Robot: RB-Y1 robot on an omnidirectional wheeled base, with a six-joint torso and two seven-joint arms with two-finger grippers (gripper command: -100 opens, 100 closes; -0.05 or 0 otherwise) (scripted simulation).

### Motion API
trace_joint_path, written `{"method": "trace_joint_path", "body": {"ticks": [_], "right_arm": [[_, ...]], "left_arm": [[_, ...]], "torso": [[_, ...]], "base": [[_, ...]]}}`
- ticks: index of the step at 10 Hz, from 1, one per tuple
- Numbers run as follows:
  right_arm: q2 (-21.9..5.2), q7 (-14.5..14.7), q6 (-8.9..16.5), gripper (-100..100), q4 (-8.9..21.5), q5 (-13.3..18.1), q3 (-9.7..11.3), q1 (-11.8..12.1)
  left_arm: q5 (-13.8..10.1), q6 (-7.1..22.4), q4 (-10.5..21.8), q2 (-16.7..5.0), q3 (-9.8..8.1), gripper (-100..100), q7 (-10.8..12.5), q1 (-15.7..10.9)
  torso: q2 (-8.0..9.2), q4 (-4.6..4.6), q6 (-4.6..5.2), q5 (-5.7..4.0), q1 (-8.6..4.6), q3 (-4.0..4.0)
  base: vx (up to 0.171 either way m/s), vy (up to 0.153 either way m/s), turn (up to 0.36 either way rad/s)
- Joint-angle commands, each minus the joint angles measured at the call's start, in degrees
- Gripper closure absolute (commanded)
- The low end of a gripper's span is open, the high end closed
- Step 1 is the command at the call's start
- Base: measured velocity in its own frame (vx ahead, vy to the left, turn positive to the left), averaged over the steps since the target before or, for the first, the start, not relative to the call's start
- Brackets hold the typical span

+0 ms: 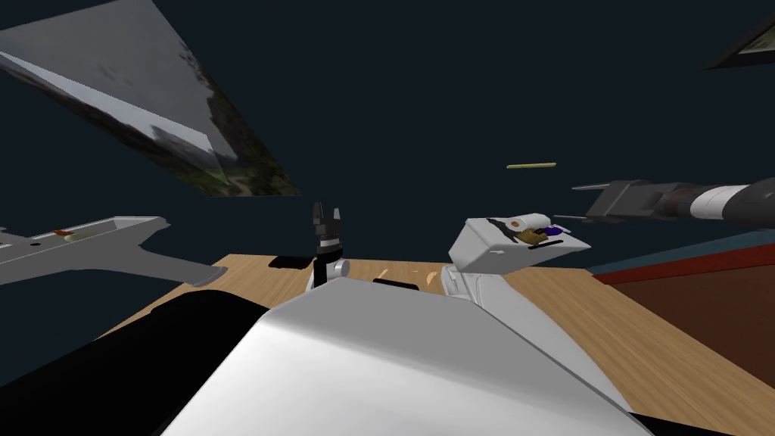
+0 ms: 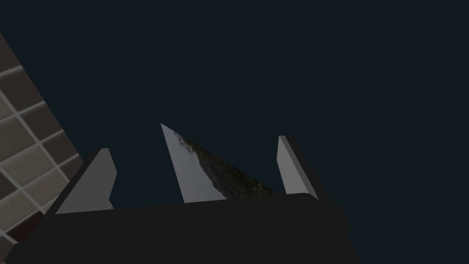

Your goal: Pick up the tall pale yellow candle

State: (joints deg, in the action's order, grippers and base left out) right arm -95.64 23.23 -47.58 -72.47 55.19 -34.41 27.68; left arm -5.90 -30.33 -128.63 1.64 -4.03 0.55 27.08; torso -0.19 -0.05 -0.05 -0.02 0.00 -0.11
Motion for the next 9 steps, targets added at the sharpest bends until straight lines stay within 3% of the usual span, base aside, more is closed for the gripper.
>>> {"method": "trace_joint_path", "body": {"ticks": [1, 6, 7, 8, 9], "right_arm": [[-1.9, -1.6, -0.5, -100, -1.3, 0.9, -1.4, -0.3], [-5.8, -3.0, -0.6, -100, -4.4, 3.2, -3.7, -2.4], [-5.2, -2.7, -1.1, -100, -3.7, 2.9, -3.7, -2.2], [-5.3, -2.9, -1.0, 0, -3.9, 3.1, -3.8, -2.2], [-6.0, -4.3, 0.1, -100, -2.7, 3.6, -3.1, -1.7]], "left_arm": [[0.0, 0.0, 0.0, 0.0, 0.00, 0, 0.0, 0.0], [0.0, 0.0, 0.0, 0.0, 0.00, 0, 0.0, 0.0], [0.0, 0.0, 0.0, 0.0, 0.00, 0, 0.0, 0.0], [0.0, 0.0, 0.0, 0.0, 0.00, 0, 0.0, 0.0], [0.0, 0.0, 0.0, 0.0, 0.00, 0, 0.0, 0.0]], "torso": [[0.00, 0.00, 0.00, 0.00, 0.00, 0.00], [-0.44, -0.12, -0.02, -0.02, -0.04, -0.27], [-0.44, -0.13, -0.03, -0.01, 0.02, -0.27], [-0.21, -0.09, -0.02, -0.03, 0.01, -0.15], [-0.01, -0.03, 0.00, -0.03, 0.00, -0.03]], "base": [[0.123, -0.003, -0.028], [0.144, -0.017, -0.007], [0.062, 0.001, 0.003], [0.011, 0.001, 0.003], [-0.086, -0.024, 0.264]]}}
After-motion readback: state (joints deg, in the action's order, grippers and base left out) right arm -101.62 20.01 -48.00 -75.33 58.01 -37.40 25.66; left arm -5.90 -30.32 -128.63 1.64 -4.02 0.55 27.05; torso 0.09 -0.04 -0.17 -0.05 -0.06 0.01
